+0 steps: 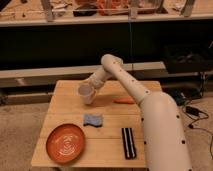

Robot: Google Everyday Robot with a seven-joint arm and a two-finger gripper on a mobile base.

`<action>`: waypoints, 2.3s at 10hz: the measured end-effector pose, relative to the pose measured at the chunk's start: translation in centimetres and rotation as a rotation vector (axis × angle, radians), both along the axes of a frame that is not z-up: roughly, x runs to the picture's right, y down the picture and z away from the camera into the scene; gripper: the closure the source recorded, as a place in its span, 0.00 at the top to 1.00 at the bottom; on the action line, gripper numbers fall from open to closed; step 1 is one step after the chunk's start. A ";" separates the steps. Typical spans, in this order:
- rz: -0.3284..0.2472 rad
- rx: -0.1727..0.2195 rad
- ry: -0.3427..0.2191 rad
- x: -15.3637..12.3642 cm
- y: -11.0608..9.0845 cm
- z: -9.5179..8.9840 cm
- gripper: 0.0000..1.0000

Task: Place the ceramic cup in the ceramic bowl

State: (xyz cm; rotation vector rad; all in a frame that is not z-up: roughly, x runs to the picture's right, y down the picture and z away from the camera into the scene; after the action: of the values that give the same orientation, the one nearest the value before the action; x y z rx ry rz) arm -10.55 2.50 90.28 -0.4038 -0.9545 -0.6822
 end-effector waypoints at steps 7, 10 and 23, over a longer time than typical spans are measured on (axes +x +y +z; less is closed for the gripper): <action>-0.051 0.020 -0.048 0.3 0.6 -0.7 0.00; -0.073 0.033 -0.077 0.5 0.8 -1.5 0.00; -0.147 0.036 -0.153 1.8 2.0 -4.6 0.02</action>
State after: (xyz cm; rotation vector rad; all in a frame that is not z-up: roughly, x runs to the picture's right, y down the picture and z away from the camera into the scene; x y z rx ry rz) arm -8.76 4.50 85.63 -0.3971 -1.0626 -0.8723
